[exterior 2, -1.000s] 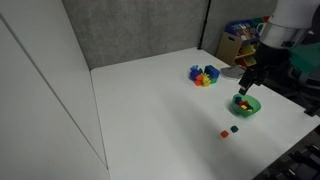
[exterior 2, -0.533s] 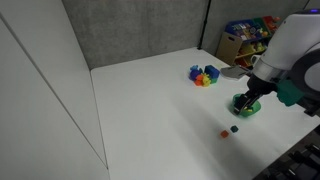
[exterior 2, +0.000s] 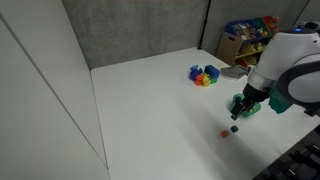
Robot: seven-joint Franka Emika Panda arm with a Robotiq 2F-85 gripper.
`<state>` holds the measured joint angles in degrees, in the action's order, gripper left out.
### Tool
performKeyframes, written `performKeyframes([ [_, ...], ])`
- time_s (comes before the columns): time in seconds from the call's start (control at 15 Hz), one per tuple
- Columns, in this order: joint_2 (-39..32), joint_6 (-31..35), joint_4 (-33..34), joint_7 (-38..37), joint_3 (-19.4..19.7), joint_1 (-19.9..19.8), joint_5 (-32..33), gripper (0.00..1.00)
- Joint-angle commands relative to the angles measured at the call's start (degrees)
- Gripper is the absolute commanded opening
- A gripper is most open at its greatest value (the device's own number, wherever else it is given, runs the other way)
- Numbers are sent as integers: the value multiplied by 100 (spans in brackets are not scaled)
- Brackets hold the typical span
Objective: Pick up the small orange block and put it in the green bowl
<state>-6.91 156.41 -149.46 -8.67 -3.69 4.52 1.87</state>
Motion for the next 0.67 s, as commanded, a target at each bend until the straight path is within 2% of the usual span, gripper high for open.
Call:
performKeyframes([
  [0.0, -287, 134, 88, -64, 44, 21, -1, 100],
  [0.33, -932, 733, 193, -189, 129, 115, 48, 100],
  [0.6, -1537, 1483, 332, -346, 455, 441, 141, 100],
])
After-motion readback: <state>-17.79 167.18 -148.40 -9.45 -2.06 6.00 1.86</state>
